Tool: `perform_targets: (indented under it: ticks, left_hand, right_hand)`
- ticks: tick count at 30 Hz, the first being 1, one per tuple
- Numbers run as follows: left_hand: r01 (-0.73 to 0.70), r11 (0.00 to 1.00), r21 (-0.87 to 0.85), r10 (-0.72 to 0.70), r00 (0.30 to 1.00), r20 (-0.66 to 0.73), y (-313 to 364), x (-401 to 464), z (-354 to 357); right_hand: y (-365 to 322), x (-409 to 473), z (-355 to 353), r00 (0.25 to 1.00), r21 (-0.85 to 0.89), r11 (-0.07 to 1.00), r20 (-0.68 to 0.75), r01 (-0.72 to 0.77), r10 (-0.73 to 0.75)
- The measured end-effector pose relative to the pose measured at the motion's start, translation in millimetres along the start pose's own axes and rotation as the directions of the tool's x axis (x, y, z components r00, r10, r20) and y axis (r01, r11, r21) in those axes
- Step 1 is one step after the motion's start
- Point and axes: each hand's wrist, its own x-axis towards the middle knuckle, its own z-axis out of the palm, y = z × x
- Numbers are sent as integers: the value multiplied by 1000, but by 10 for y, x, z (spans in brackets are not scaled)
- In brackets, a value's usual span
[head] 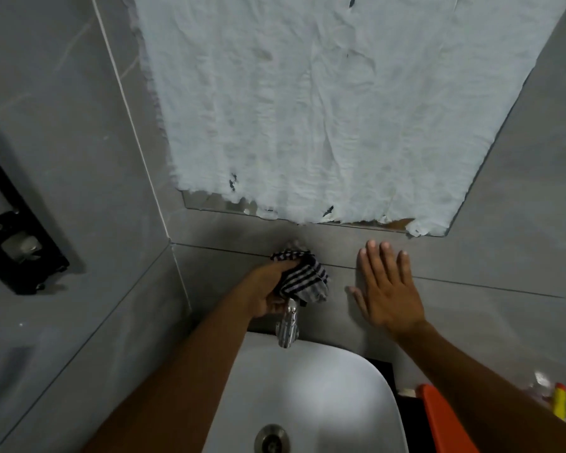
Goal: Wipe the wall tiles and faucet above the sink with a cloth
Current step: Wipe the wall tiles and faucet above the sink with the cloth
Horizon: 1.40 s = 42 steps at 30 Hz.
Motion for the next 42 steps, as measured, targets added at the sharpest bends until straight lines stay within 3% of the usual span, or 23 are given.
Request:
perform_targets:
  ticks: [2,3,4,5,7,8,9,10,12,13,15,16,18,19,21,22,23,27,31,35,38,40,42]
  left_hand:
    - [-135,919,371,192,974,-121,92,60,137]
    - [-134,753,644,290,946,-143,111,78,291]
    - [-46,504,863,361,918,-162,114,97,467]
    - [44,329,943,376,910,-174,108,104,637]
    - [93,241,966,378,908,-182,136,127,739]
    - [83,281,956,385,903,-191,167,205,680]
    - [30,399,917,359,915,-186,204,238,537]
    - [-31,599,800,285,942,-177,242,224,373]
    - [40,962,269,-35,999,-25,219,177,79]
    - [136,989,54,-141,984,109,162,156,-25]
    - [203,977,-67,-182,953,241,88,151,-93]
    - [183,983,-4,-178,962,209,86,192,-62]
    - [48,949,312,-39,999,-34,147,235,96]
    - [-11,839,544,89,989,-116,168,183,219]
    - [10,475,880,271,950,-157,124,75,462]
    - [46,377,925,312,934,-174,46,-10,530]
    - [54,360,931,363,912,-193,-76,-75,541]
    - [-288,695,659,540,814,-214,-828,-507,268]
    - [-497,758,422,619,752,-227,-1270,-676,131]
    - [-420,728,542,617,745,-252,-936,-498,243]
    - [-286,621,729,610,761,-221,-504,-290,335]
    - [-207,575,791,518,841,-156,-122,-91,402]
    - [-147,713,685,309,943,-120,187,101,385]
  right_hand:
    - [-68,58,170,994,-36,999,-106,-28,24]
    - [-92,78,244,989,-43,998,-144,-46,39]
    - [-99,90,317,985,-42,998,-169,-54,46]
    - [-93,91,364,983,-38,998,-179,-54,47]
    - [-79,84,401,980,-35,999,-198,-40,32]
    - [-81,86,407,977,-34,999,-212,-38,30]
    - [-87,96,395,975,-28,999,-220,-44,36]
    - [-95,101,375,975,-17,999,-219,-50,45]
    - [-111,101,346,978,6,999,-205,-43,44]
    - [-114,98,339,980,10,999,-193,-36,37]
    - [-99,92,355,985,9,999,-169,-31,32]
    - [-98,94,376,985,12,999,-167,-38,40]
    - [-111,100,385,985,12,998,-163,-56,57]
    - [-119,98,384,984,10,998,-165,-60,61]
    - [-102,91,407,983,5,999,-176,-54,54]
    - [-90,86,425,982,3,999,-180,-51,51]
    - [-81,80,451,981,0,999,-185,-52,51]
    - [-82,65,512,982,-9,998,-176,-64,61]
    - [-85,74,467,983,8,998,-177,-55,55]
    - [-89,72,466,979,9,999,-199,-54,54]
    - [-83,76,462,982,21,999,-183,-44,47]
    - [-74,78,452,984,24,999,-170,-45,49]
    - [-96,69,458,985,34,998,-165,-46,51]
